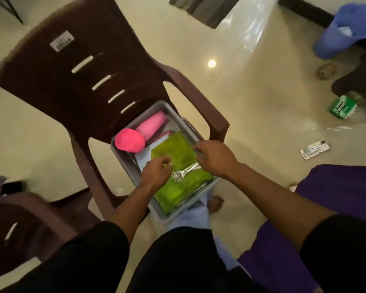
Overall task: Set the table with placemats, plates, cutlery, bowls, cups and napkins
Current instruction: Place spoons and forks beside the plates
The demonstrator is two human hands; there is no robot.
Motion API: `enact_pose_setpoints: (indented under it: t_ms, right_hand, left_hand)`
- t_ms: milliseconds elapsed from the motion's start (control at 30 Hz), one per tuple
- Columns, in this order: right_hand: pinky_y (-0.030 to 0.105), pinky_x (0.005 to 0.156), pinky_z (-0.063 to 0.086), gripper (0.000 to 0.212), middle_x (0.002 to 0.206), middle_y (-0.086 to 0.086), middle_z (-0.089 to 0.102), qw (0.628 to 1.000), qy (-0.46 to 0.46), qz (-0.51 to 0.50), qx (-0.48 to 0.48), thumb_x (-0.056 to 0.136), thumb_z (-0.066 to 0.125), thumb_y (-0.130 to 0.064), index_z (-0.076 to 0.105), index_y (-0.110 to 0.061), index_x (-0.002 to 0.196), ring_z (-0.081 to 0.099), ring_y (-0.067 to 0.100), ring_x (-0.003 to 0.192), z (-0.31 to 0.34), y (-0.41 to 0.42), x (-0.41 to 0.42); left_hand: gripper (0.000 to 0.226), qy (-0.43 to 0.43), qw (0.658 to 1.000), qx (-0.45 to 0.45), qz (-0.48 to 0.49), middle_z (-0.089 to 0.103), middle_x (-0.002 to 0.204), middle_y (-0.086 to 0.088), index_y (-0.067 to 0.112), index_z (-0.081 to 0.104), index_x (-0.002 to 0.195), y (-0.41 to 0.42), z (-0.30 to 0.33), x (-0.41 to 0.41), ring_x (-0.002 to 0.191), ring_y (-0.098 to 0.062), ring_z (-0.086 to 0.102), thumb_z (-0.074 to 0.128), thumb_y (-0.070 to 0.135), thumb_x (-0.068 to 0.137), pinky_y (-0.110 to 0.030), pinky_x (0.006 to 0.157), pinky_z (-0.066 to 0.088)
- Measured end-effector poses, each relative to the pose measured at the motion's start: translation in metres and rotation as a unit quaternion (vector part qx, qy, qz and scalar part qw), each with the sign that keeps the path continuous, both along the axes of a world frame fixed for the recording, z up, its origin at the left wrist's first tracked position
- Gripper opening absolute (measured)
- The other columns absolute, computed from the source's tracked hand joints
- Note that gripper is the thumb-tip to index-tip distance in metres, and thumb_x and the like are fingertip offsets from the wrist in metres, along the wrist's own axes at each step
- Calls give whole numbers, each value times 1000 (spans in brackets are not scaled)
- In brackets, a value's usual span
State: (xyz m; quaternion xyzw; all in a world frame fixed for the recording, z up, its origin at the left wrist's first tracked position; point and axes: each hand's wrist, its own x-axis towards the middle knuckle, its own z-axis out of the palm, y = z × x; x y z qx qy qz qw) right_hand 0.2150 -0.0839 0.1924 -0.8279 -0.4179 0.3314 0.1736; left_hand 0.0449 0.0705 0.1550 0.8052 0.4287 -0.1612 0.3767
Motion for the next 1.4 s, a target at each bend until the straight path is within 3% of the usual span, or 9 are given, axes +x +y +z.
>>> enact_pose_setpoints:
  t_ms: [133,267,400,533,733,967,1233,1333,1400]
  right_hand:
    - [37,86,52,35,115,7,70,997,-5,61,-53,89,60,-20,67,-19,122,64,29,110,-49,1,-27]
    - [39,88,54,28,110,6,68,987,-15,138,-80,87,59,-15,67,-18,114,64,29,106,-124,20,-34]
    - [39,85,53,22,106,7,65,976,-62,188,-92,85,65,-17,68,-18,108,63,30,104,-186,33,-37]
    - [42,91,46,34,114,9,61,959,-88,244,-112,83,68,-17,67,-18,117,56,32,113,-226,42,-51]
    - [42,93,40,39,124,9,57,937,-133,300,-123,83,61,-12,63,-18,122,51,33,119,-245,45,-63]
    - [43,97,42,32,124,9,61,921,-141,334,-144,91,59,-12,64,-16,122,54,32,120,-248,49,-64]
    - [41,98,46,27,127,8,63,896,-140,383,-178,96,59,-24,69,-19,120,53,30,122,-245,64,-63]
    - [38,93,50,20,114,4,71,893,-144,389,-175,97,59,-23,72,-22,111,63,28,111,-244,66,-67]
    - [35,90,51,19,106,3,74,899,-143,379,-163,99,57,-25,75,-23,106,66,27,104,-244,63,-72]
  left_hand:
    - [37,23,999,-28,23,72,127,4,22,69,131,-22,-25,-21,110,-19,68,65,23,95,-37,101,52]
    - [41,43,997,-52,34,70,132,2,21,64,137,-29,-90,-24,109,-20,67,66,26,96,-31,92,51]
    - [52,65,996,-57,6,60,146,-7,15,58,144,-27,-149,-14,131,-27,57,69,29,95,-34,108,45]
    - [55,81,995,-56,-8,58,145,-12,12,59,143,-14,-187,-14,134,-30,53,71,25,91,-33,111,41]
    - [51,81,995,-47,28,62,138,-13,12,64,137,-13,-211,-26,128,-31,57,71,23,88,-37,109,44]
    - [49,31,984,-60,166,66,132,-5,15,70,128,-26,-215,-35,122,-27,61,51,-3,87,-44,107,47]
    - [35,9,982,-59,177,63,139,-1,19,69,130,-13,-214,-47,129,-21,56,48,11,103,-42,111,44]
    - [33,8,975,-72,212,64,137,-1,22,68,130,-7,-216,-50,124,-22,59,47,17,106,-43,108,47]
    - [31,8,967,-77,242,65,136,0,25,69,129,-7,-217,-53,121,-18,60,47,21,107,-34,104,46]
